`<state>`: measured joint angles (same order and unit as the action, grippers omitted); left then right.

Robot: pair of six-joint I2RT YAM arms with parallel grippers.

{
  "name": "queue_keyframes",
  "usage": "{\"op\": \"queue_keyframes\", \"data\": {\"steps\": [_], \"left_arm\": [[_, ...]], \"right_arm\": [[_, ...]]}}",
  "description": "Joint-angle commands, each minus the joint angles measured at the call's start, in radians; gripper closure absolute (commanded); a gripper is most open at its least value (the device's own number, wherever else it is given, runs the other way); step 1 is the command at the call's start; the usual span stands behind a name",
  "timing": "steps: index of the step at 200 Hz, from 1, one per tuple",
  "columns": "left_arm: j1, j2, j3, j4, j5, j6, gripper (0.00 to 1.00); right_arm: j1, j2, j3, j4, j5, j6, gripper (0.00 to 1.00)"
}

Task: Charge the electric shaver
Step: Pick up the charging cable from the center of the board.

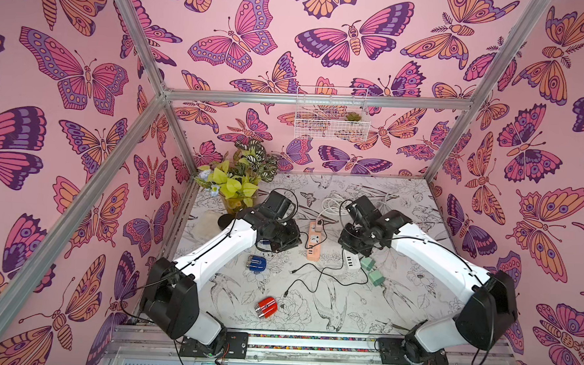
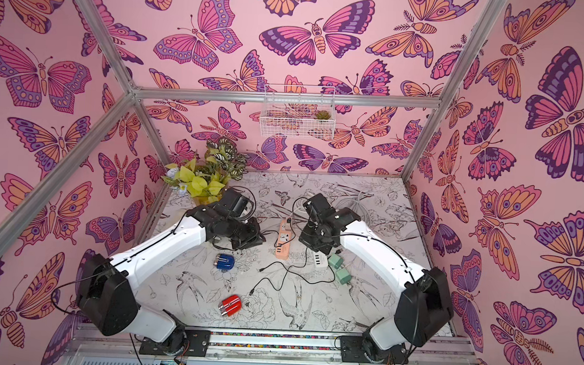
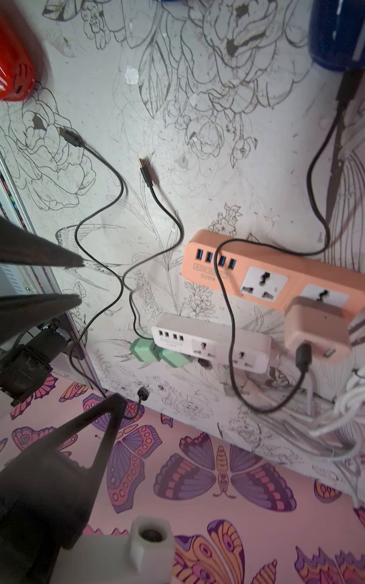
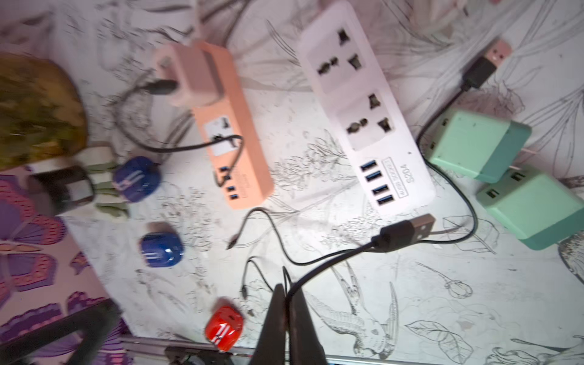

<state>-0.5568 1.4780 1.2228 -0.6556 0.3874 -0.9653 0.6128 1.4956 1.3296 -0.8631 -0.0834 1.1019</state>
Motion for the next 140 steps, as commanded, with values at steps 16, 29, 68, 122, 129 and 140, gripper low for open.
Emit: {"op": "queue_keyframes", "data": {"steps": [16,29,68,122,129,140], "left_arm": [[-0.009,-0.087,-0.010,0.188,0.150,0.143,0.79],[-0.026,-0.110,-0.026,0.211,0.152,0.206,0.77],[-0.107,-0.142,-0.112,0.311,0.006,0.302,0.64],[-0.194,-0.061,-0.142,0.450,-0.078,0.363,0.59],[-0.202,-0.047,-0.138,0.457,-0.086,0.366,0.59],[-0.206,-0.031,-0.134,0.463,-0.099,0.366,0.59]], "right_arm": [[-0.021,0.053,0.124,-0.049,-0.022,0.084,1.00],[-0.022,0.073,0.171,-0.061,-0.035,0.117,1.00],[-0.026,0.147,0.210,-0.038,-0.139,0.198,1.00],[-0.029,0.129,0.215,-0.031,-0.204,0.223,1.00],[-0.030,0.127,0.214,-0.031,-0.210,0.223,1.00],[-0.034,0.119,0.205,-0.027,-0.222,0.228,1.00]]}}
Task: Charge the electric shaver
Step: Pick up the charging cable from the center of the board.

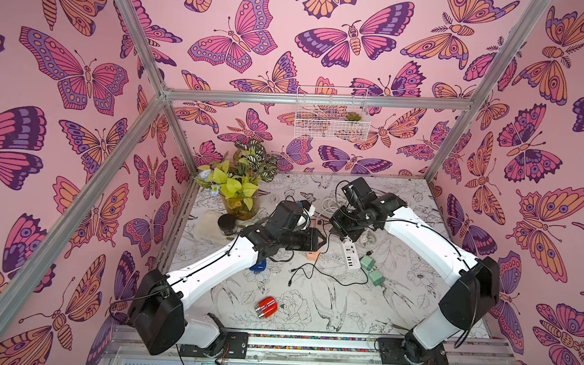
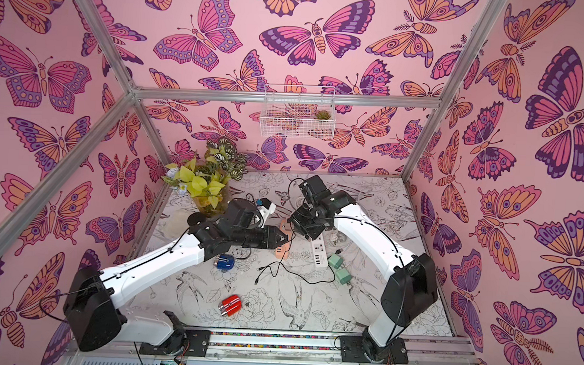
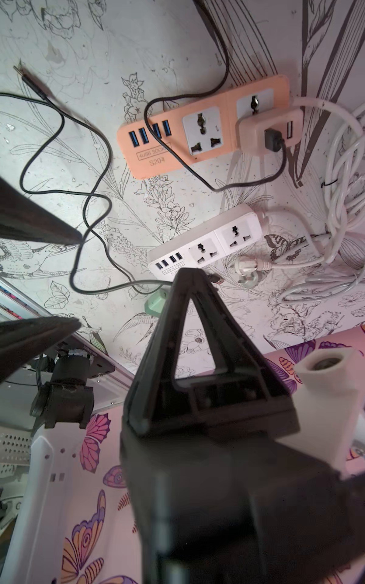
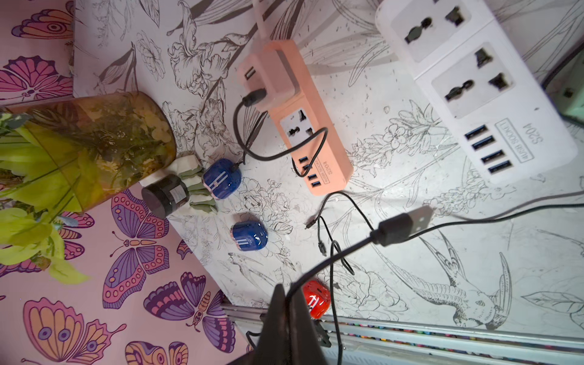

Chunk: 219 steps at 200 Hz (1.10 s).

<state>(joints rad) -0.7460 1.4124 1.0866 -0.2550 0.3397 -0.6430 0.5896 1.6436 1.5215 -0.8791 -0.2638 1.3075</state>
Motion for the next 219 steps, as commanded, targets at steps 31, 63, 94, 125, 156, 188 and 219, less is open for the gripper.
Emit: {"op": "queue_keyframes", "data": {"steps": [31,63,94,125,156,188,219], "left_arm": [[-0.020,0.074,0.019,0.081,-0.054,0.056,0.60],[-0.021,0.106,0.032,0.085,-0.064,0.057,0.67],[-0.023,0.130,0.068,0.090,-0.056,0.041,0.92],[-0.023,0.103,0.079,0.090,-0.058,0.025,1.00],[-0.004,0.055,0.085,0.049,-0.020,-0.006,1.00],[0.080,0.041,0.101,0.024,0.165,-0.135,1.00],[0.148,0.038,0.090,0.109,0.373,-0.288,1.00]], "right_arm": [[-0.017,-0.059,-0.023,0.018,-0.062,0.041,1.00],[-0.027,-0.065,-0.036,0.025,-0.078,0.041,1.00],[-0.028,-0.099,-0.056,0.044,-0.094,0.045,1.00],[-0.042,-0.101,-0.058,0.064,-0.108,0.027,1.00],[-0.069,-0.114,-0.056,0.133,-0.144,-0.033,0.75],[-0.138,-0.180,-0.096,0.222,-0.207,-0.117,0.48],[-0.231,-0.335,-0.380,0.620,-0.300,-0.018,0.38]]}}
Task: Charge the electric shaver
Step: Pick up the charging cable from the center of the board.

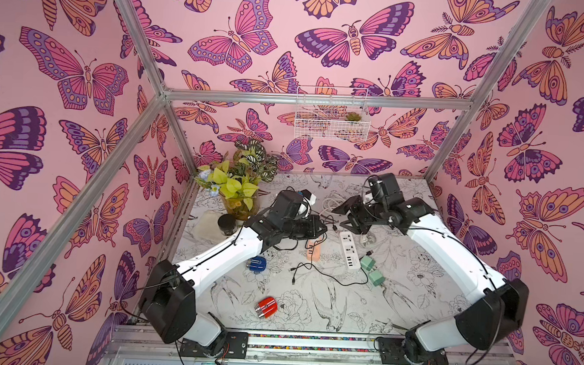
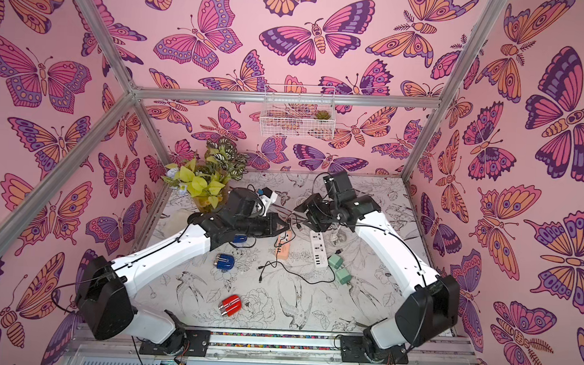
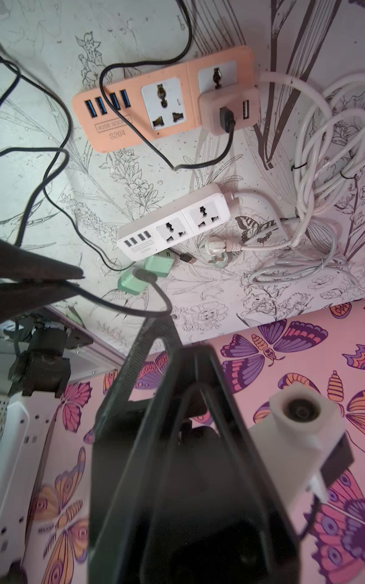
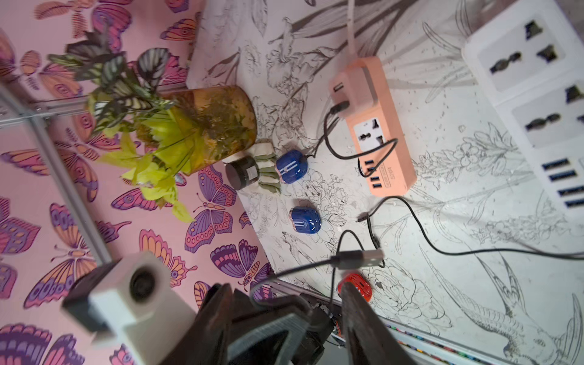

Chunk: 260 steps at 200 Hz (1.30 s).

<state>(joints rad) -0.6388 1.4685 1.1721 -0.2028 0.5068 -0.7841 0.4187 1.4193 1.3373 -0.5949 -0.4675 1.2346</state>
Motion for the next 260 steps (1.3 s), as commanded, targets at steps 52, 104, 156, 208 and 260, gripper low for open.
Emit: {"op": "queue_keyframes", "data": {"steps": [52,104,156,208,260], "left_arm": [[0.119,-0.011,0.012,0.140,0.384,-0.331,1.00],[0.166,0.009,0.006,0.219,0.464,-0.435,1.00],[0.178,0.005,-0.003,0.246,0.467,-0.434,1.00],[0.177,-0.046,-0.017,0.033,0.352,-0.063,1.00],[0.117,-0.141,-0.108,0.033,0.134,0.332,1.00]], "right_arm": [[-0.108,-0.159,-0.491,0.923,-0.249,0.131,0.39],[-0.110,-0.112,-0.588,1.199,-0.368,0.110,0.40],[-0.101,-0.050,-0.613,1.213,-0.391,0.195,0.43],[-0.101,-0.157,-0.541,0.793,-0.250,0.548,0.49],[-0.049,-0.142,-0.467,0.538,-0.277,0.828,0.38]]}}
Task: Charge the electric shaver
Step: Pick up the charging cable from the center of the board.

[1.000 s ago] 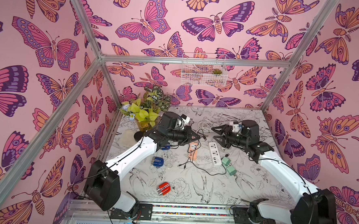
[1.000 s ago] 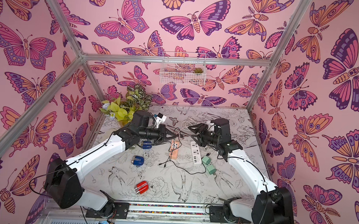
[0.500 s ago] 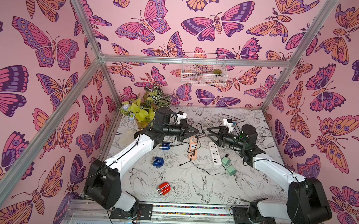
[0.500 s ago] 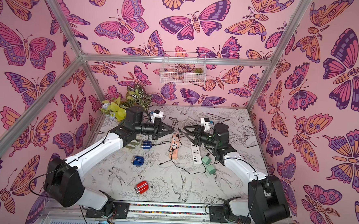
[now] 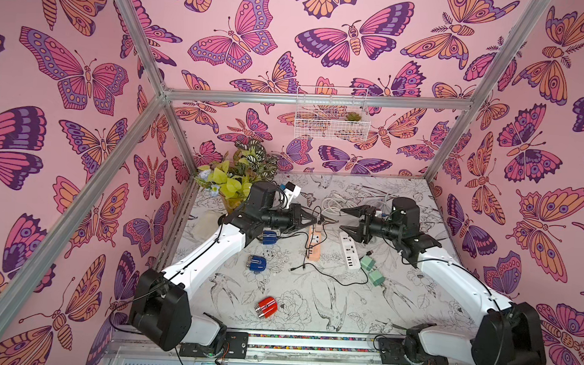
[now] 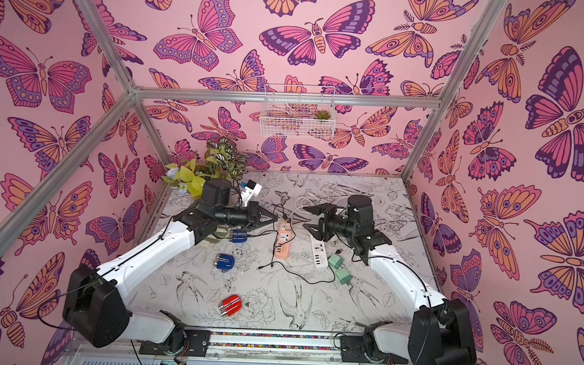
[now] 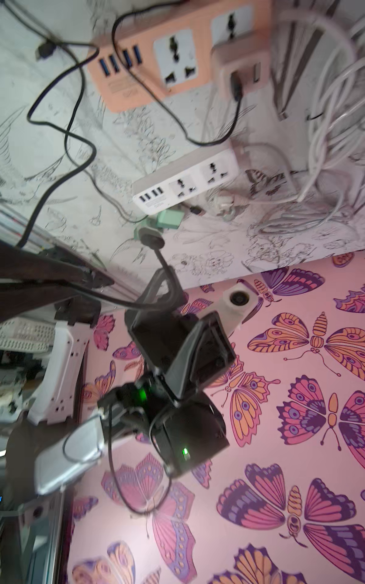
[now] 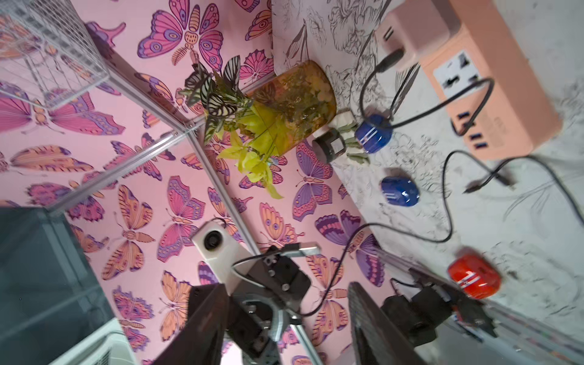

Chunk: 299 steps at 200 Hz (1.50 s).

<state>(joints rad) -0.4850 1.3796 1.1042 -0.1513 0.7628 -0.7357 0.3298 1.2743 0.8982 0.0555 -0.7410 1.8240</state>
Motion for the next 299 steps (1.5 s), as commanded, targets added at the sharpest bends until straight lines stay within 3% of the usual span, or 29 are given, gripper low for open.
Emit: {"op": "queue_keyframes", "data": {"steps": [1,18,57,94,159,218,271,294,299], "left_arm": [[-0.038,-0.052,-0.040,-0.019,-0.123,0.291,1.00],[-0.053,-0.052,-0.048,-0.015,-0.116,0.375,1.00],[-0.089,-0.063,-0.083,-0.019,-0.122,0.523,1.00],[-0.111,-0.071,-0.104,-0.024,-0.187,0.599,1.00],[-0.127,-0.068,-0.087,-0.038,-0.240,0.658,1.00],[-0.129,-0.097,-0.086,-0.039,-0.253,0.639,1.00],[-0.129,-0.148,-0.110,-0.038,-0.261,0.599,1.00],[-0.128,-0.155,-0.122,-0.039,-0.264,0.569,1.00],[-0.129,-0.157,-0.125,-0.039,-0.269,0.557,0.92]], "right_arm": [[0.042,0.002,-0.031,-0.106,0.000,0.250,0.38],[0.065,-0.005,-0.075,-0.042,0.046,0.379,0.33],[0.066,0.041,-0.063,0.053,0.040,0.502,0.32],[0.097,0.067,-0.019,0.024,-0.017,0.516,0.34],[0.192,0.103,-0.045,0.125,0.020,0.606,0.36],[0.173,0.162,-0.087,0.225,0.034,0.617,0.63],[0.151,0.184,-0.053,0.237,0.059,0.577,1.00],[0.142,0.183,-0.026,0.239,0.080,0.553,1.00],[0.140,0.183,-0.021,0.248,0.089,0.548,1.00]]}}
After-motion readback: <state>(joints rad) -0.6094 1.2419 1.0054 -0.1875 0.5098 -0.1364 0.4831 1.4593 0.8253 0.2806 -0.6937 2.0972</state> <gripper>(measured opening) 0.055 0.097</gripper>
